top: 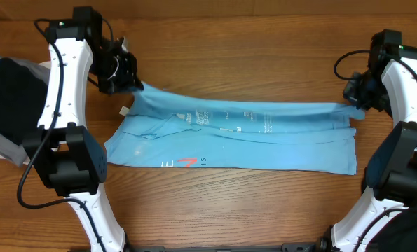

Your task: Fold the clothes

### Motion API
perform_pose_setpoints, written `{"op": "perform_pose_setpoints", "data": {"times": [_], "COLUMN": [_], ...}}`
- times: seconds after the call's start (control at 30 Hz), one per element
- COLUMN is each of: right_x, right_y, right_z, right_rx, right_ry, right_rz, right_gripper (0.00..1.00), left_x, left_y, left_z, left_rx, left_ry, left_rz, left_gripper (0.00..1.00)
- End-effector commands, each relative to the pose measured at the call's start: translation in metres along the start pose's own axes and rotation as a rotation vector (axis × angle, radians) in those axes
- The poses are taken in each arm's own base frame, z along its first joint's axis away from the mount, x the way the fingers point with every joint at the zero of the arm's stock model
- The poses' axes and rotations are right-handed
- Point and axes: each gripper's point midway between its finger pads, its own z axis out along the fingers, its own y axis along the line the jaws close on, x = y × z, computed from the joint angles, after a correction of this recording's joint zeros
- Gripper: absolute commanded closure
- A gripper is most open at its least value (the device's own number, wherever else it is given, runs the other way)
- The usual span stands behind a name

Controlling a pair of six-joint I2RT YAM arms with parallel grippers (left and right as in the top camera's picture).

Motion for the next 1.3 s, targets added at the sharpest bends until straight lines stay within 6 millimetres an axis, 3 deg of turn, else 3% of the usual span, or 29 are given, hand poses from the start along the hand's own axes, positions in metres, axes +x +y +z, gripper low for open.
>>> {"op": "perform_pose_setpoints", "data": {"times": [0.0, 0.2, 0.37, 0.63, 0.77, 1.0, 1.1, 1.27], "right_x": [-0.001, 0.018, 0.031, 0.049, 0.055, 0.073, 0.086, 0.09], "right_y": [-0.014, -0.018, -0.022, -0.024, -0.02, -0.025, -0.029, -0.035], "right_z": [-0.018, -0.018, -0.02, -0.022, -0.023, -0.013, -0.004, 0.001], "right_rx": [0.047, 0.059, 0.077, 0.078, 0.052, 0.076, 0.096, 0.117], "right_ry": [-0.028, 0.052, 0.106, 0.181, 0.21, 0.277, 0.318, 0.329], "right_rz": [0.009, -0.002, -0.01, -0.017, -0.015, -0.025, -0.032, -0.03], "right_gripper": [0.94, 0.93, 0.93, 0.93, 0.93, 0.89, 0.76, 0.7], "left_x": [0.016, 0.05, 0.055, 0.099, 0.106, 0.112, 0.112, 0.116], "left_y": [0.007, 0.012, 0.036, 0.055, 0.066, 0.079, 0.081, 0.086], "left_z": [-0.009, -0.011, -0.009, 0.038, 0.05, 0.051, 0.049, 0.046], "left_rx": [-0.04, -0.053, -0.193, -0.203, -0.23, -0.295, -0.314, -0.343], "left_ry": [0.043, 0.18, 0.2, 0.399, 0.42, 0.442, 0.444, 0.458], "left_rz": [0.068, 0.079, 0.038, 0.008, -0.005, -0.019, -0.024, -0.032], "left_gripper": [0.96, 0.96, 0.96, 0.96, 0.96, 0.96, 0.92, 0.85]}}
